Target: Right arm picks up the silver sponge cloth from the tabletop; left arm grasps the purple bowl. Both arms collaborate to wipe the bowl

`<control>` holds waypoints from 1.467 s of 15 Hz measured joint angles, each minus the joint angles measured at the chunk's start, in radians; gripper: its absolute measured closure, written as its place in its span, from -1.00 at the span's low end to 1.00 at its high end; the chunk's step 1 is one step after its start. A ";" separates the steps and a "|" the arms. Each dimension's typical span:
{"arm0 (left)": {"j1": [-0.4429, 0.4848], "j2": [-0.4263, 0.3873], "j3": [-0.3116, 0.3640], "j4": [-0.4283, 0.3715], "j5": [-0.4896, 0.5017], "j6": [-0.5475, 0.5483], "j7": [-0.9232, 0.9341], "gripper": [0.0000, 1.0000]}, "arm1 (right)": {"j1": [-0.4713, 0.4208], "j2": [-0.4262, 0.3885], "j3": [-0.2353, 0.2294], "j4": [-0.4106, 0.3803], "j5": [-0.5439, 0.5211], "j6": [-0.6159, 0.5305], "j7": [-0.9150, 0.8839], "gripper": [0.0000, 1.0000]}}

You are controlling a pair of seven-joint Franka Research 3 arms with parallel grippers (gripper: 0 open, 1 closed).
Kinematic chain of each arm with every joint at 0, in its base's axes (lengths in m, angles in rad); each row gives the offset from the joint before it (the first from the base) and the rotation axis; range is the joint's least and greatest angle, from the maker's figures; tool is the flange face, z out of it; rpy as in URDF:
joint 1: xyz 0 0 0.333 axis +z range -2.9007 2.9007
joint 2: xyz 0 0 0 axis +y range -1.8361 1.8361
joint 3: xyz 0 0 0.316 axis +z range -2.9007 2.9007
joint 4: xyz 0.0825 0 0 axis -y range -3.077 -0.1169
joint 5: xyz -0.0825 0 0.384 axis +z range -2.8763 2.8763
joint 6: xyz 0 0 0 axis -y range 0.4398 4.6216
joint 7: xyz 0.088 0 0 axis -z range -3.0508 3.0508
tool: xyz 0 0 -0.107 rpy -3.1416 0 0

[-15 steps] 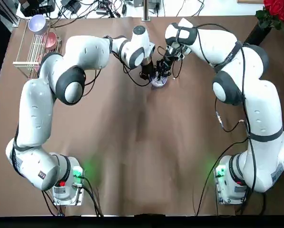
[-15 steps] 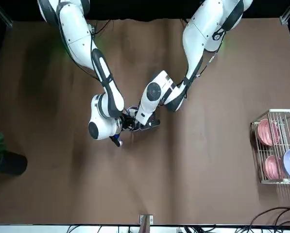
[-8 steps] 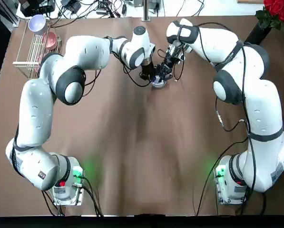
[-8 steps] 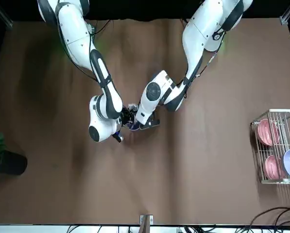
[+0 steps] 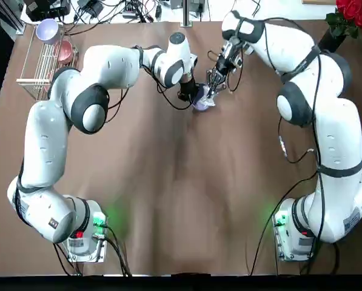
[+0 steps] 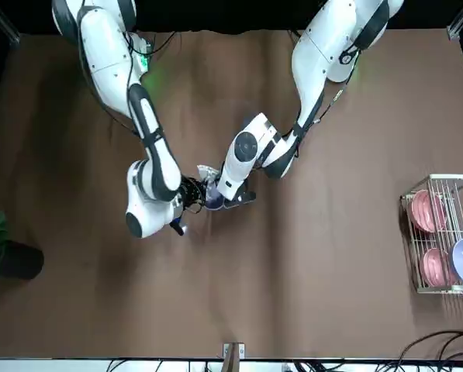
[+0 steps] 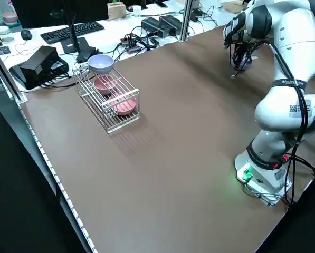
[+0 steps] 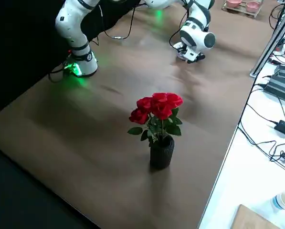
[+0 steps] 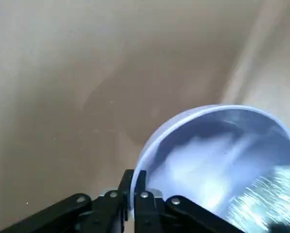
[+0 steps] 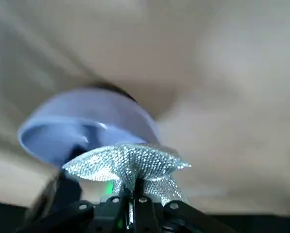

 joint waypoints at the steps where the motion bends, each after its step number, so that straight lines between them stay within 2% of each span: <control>1: 0.002 0.000 0.001 0.000 0.000 0.000 0.000 0.89 | -0.019 -0.004 -0.003 0.022 -0.017 -0.066 0.000 0.92; 3: 0.006 0.000 0.002 0.000 0.000 0.000 0.000 0.89 | -0.057 -0.013 -0.006 0.063 -0.052 -0.170 0.000 0.92; 5: 0.007 0.000 0.002 0.000 0.000 0.000 0.000 0.89 | -0.101 -0.021 -0.007 0.096 -0.098 -0.226 -0.002 0.92; 7: 0.014 -0.001 0.002 0.003 0.000 -0.003 0.000 0.89 | -0.185 -0.025 -0.008 0.118 -0.189 -0.308 -0.086 0.92; 10: 0.056 -0.018 0.004 0.015 0.001 -0.056 0.008 0.89 | -0.287 -0.025 -0.010 0.117 -0.336 -0.339 -0.245 0.92; 15: 0.207 -0.111 -0.001 0.010 0.001 -0.291 0.177 0.89 | -0.453 -0.018 -0.010 0.113 -0.539 -0.314 -0.505 0.92; 18: 0.327 -0.201 -0.002 -0.080 0.002 -0.318 0.336 0.89 | -0.491 -0.009 -0.009 0.102 -0.589 -0.203 -0.602 0.92; 22: 0.512 -0.284 -0.003 -0.197 0.002 -0.319 0.569 0.89 | -0.502 0.015 -0.008 0.092 -0.596 -0.111 -0.617 0.89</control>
